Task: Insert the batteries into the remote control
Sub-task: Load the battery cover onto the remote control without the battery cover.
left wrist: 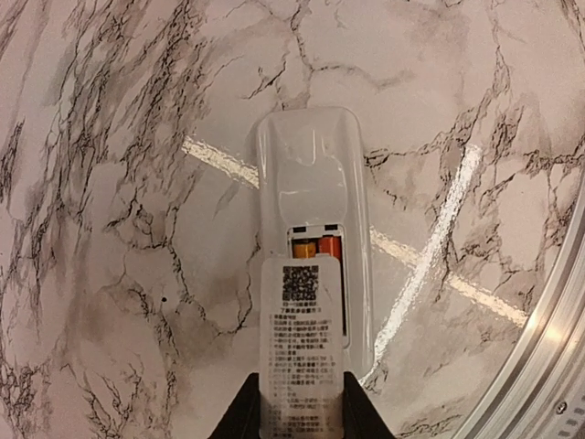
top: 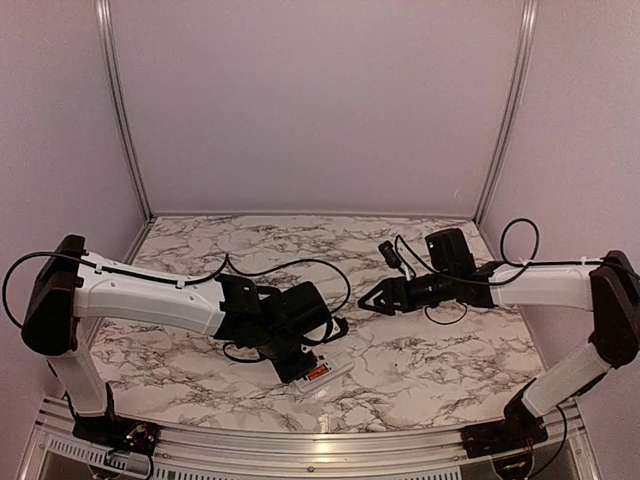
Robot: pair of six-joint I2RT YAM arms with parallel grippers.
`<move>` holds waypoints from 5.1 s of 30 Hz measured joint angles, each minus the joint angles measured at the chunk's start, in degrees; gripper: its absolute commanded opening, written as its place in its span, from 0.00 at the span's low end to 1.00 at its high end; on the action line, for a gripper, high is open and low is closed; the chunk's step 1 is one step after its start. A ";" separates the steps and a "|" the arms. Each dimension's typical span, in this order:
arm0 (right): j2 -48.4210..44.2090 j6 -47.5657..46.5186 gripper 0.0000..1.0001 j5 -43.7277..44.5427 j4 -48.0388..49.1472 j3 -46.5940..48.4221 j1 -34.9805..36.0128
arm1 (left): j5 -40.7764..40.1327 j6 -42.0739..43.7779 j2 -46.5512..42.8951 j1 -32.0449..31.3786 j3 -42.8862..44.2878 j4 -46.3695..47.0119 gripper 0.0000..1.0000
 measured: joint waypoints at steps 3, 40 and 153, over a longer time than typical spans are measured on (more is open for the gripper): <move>0.59 0.46 0.82 -0.85 0.02 -0.17 -0.02 | 0.04 -0.17 1.97 -0.02 1.18 -1.66 0.15; 5.18 1.90 0.76 -7.21 2.86 -1.68 -0.07 | 1.51 -0.42 9.42 -0.02 10.08 -10.10 0.17; 8.87 1.86 0.71 -8.74 5.20 -3.08 -0.07 | 0.92 -3.41 13.81 0.74 15.50 -14.47 0.15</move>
